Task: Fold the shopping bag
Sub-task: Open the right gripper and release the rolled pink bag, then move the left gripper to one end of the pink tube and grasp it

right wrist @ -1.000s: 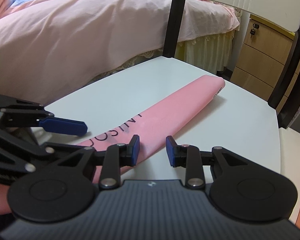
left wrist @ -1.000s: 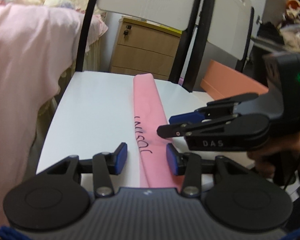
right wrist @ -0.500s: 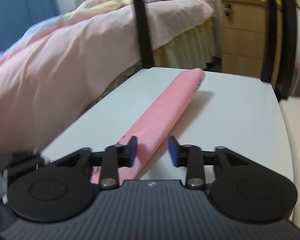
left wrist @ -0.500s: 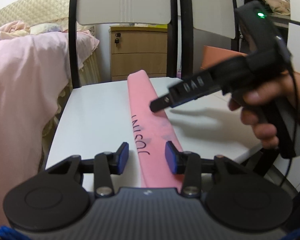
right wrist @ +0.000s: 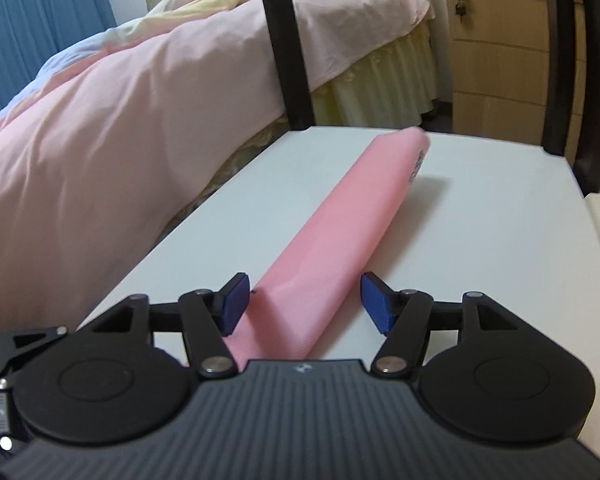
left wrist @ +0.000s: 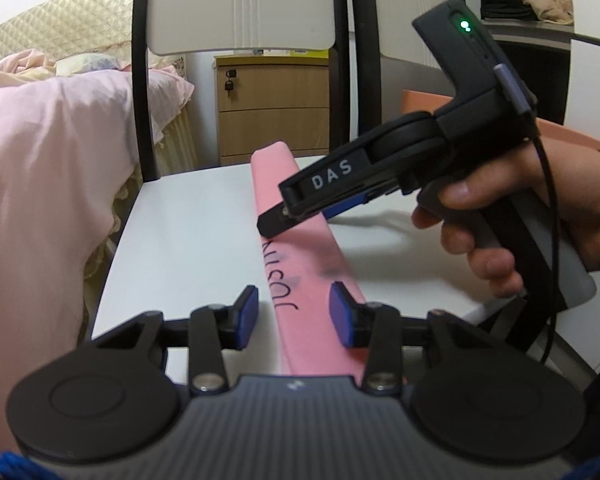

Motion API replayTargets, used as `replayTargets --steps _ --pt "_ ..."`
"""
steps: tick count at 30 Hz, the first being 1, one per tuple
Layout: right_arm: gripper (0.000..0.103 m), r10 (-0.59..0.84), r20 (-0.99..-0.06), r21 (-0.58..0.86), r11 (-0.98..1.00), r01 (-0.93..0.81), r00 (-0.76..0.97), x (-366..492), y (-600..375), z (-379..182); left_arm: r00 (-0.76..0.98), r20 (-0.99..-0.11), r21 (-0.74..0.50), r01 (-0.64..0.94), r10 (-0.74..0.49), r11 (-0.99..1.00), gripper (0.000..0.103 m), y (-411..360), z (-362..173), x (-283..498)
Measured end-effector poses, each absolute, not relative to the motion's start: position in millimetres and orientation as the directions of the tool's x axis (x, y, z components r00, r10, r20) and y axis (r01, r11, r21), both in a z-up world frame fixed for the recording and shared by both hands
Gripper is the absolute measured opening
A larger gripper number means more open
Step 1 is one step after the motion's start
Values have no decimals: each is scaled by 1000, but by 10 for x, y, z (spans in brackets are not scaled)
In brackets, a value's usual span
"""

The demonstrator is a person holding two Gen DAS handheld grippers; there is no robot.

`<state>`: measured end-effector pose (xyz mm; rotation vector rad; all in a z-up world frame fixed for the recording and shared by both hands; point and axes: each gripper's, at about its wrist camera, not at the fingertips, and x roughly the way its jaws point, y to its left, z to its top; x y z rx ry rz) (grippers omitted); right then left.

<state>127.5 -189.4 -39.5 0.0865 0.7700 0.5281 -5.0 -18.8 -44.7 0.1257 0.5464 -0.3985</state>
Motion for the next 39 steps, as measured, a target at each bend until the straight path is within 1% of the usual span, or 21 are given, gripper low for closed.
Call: replayTargets --steps 3,8,12,13,17,22,25,27,29,33,36,38,39 --pt "65 527 -619 319 846 -427 583 1285 -1928 -371 776 -530 4 405 -342 914 43 -177 -439 -57" --pt "66 633 -543 468 774 -427 551 1275 -2071 -347 773 -530 4 412 -347 911 43 -176 -442 -48" --pt "65 739 -463 586 670 -457 490 1256 -2157 -314 773 -530 7 415 -349 910 42 -180 -444 -49" --pt "64 747 -460 594 660 -459 480 1261 -2157 -308 774 -529 9 415 -348 910 42 -182 -445 -50" --pt "66 677 -516 504 736 -453 525 1245 -2117 -249 773 -528 12 420 -351 907 40 -189 -446 -58" --pt "64 559 -608 339 825 -453 564 1243 -1968 -277 770 -527 17 433 -360 901 40 -211 -445 -83" --pt "56 477 -642 201 860 -468 600 1222 -1855 -292 765 -529 5 435 -367 900 40 -202 -442 -89" --pt "45 465 -649 152 855 -496 602 1221 -1800 -299 764 -529 -3 433 -369 902 40 -187 -436 -74" --pt "38 451 -658 111 850 -516 603 1202 -1768 -319 762 -528 -19 430 -374 903 40 -162 -429 -75" --pt "33 431 -669 38 833 -551 605 1138 -1723 -351 756 -517 -109 407 -401 907 42 -16 -388 -125" --pt "31 427 -668 -6 815 -579 609 1056 -1697 -341 744 -504 -238 370 -439 898 44 207 -355 -183" --pt "30 430 -672 -14 807 -590 604 1009 -1699 -333 723 -514 -325 334 -461 885 49 345 -377 -207" --pt "30 432 -671 -19 803 -596 603 983 -1696 -332 717 -515 -360 317 -470 878 49 403 -389 -224"
